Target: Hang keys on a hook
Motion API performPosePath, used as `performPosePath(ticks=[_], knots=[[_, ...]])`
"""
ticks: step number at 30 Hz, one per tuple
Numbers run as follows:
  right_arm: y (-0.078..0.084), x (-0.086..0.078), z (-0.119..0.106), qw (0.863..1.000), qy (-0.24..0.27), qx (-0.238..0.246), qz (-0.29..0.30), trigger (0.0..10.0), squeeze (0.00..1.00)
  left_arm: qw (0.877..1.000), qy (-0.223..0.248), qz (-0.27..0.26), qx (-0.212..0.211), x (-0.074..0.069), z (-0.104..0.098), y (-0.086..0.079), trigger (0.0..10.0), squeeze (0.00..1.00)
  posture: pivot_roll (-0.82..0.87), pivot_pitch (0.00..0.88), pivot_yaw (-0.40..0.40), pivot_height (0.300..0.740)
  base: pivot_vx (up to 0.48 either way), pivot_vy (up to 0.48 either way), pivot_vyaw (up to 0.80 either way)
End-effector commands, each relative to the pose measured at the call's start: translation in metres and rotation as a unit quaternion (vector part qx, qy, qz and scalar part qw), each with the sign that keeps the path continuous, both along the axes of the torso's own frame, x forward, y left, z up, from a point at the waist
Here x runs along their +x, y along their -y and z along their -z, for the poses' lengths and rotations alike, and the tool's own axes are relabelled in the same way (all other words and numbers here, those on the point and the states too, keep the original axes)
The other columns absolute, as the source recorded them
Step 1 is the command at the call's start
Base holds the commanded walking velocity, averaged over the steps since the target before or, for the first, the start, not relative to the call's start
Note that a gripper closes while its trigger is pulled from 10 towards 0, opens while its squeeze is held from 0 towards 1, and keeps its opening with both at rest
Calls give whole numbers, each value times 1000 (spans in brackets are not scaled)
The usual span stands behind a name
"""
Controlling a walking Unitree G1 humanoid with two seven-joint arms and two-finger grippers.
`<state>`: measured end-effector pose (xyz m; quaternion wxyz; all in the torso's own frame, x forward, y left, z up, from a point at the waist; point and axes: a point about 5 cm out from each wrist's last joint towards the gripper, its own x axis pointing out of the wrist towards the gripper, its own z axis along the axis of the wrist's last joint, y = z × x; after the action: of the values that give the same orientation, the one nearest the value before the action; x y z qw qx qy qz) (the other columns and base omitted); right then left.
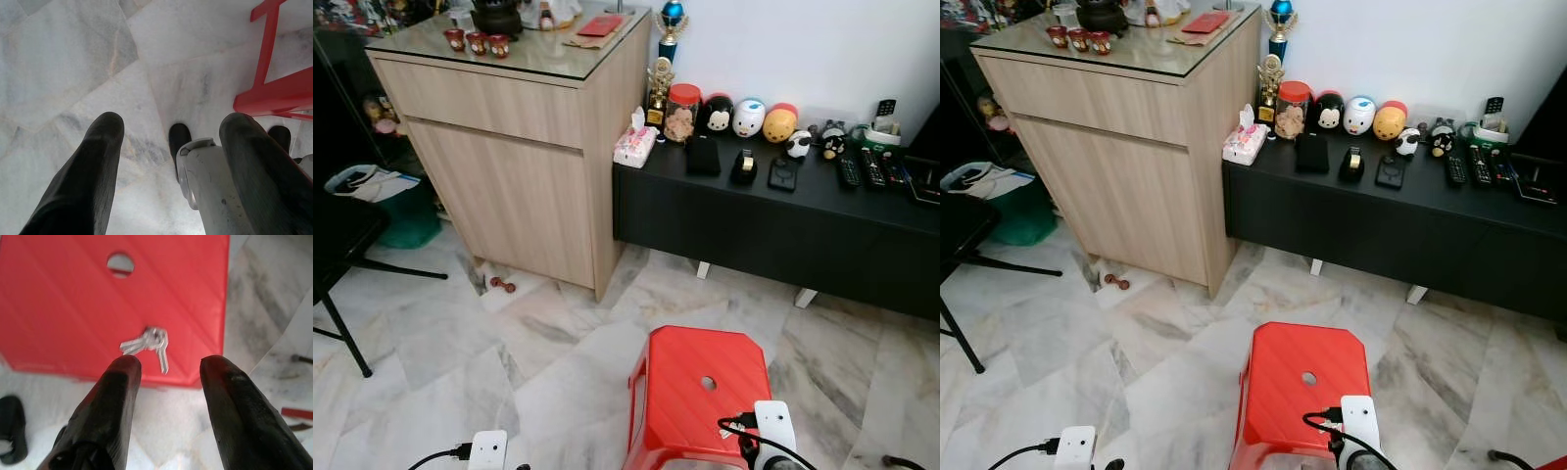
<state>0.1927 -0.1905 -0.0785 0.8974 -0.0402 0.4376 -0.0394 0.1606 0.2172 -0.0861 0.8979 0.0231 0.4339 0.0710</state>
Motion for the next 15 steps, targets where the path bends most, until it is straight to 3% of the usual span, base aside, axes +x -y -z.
performPosePath(ticks=[1, 3, 5, 8, 10, 15], knots=[[4, 4, -3, 1000, 11, -9, 6, 10000, 0, 1000, -6, 9, 7, -3, 2, 1, 10000, 0, 7, 69, -58, 740, 0, 0, 0], [5, 9, -6, 1000, 24, 2, 17, 10000, 0, 1000, 5, 8, 18, 0, -1, -1, 10000, 0, 9, 70, -57, 740, 0, 0, 0], [4, 15, -9, 999, 40, 17, 23, 10000, 0, 998, 46, 7, 51, 13, -11, -10, 10000, 0, 2, 74, -57, 740, 0, 0, 0], [6, 18, -12, 998, 53, 24, 35, 10000, 0, 994, 84, 3, 67, 27, -21, -15, 10000, 0, 11, 75, -59, 740, 0, 0, 0], [4, 30, -21, 995, 92, 21, 25, 10000, 0, 986, 150, -6, 77, 49, -39, -21, 10000, 0, 14, 76, -58, 740, 0, 0, 0], [1, 51, -38, 987, 158, 33, 14, 10000, 0, 961, 266, 21, 71, 85, -73, -15, 10000, 0, 10, 77, -60, 740, 0, 0, 0]])
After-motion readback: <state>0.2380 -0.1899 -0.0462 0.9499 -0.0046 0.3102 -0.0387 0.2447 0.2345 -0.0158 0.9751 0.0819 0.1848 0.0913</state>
